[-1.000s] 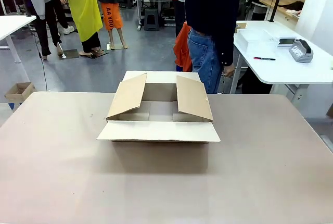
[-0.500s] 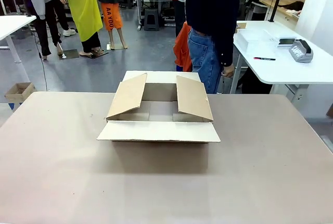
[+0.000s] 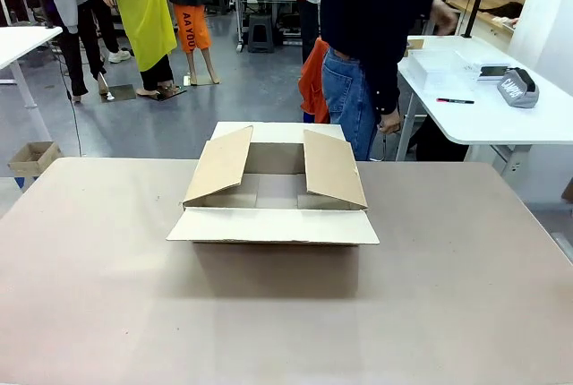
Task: Pack the gift set into the box.
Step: Place both hands on the side flaps of the Package Box and spread them outward.
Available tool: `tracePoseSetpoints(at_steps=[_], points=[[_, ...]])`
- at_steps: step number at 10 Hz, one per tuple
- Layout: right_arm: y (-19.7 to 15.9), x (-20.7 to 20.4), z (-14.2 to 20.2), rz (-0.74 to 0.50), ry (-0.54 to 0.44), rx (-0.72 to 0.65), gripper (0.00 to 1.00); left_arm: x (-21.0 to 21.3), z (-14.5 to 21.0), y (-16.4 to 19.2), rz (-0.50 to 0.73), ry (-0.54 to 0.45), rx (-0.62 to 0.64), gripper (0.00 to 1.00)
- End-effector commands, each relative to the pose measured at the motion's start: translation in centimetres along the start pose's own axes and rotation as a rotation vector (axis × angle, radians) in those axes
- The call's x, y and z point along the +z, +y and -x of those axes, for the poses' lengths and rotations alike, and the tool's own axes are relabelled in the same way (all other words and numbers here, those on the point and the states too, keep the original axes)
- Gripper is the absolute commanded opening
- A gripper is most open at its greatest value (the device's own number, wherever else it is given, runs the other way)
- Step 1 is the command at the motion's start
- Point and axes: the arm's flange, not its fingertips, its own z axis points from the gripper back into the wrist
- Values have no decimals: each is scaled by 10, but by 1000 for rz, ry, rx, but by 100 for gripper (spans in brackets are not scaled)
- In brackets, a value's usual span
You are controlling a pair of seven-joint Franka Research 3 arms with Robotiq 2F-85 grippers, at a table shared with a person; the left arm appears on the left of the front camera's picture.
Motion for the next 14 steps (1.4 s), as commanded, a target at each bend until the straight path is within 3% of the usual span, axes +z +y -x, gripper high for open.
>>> tracePoseSetpoints(at_steps=[1,3,6,7,8,9,11,13,14], points=[[68,-90,18,187,76,191,100,-63,9,-77,-118,96,-174,100],[119,-196,47,342,186,365,100,-154,8,-135,-254,309,-295,100],[136,-323,140,410,290,667,100,-282,24,-175,-446,493,-405,100],[132,-334,156,462,257,759,100,-299,27,-174,-496,470,-406,100],[131,-306,139,471,189,739,100,-275,25,-163,-496,444,-384,100],[165,-335,147,432,334,680,100,-298,52,-189,-427,465,-424,100],[164,-346,154,459,261,783,100,-305,42,-172,-471,475,-419,100],[159,-322,141,275,145,831,100,-337,37,-184,-571,426,-453,100],[152,-305,134,211,156,820,100,-358,28,-188,-606,460,-454,100]])
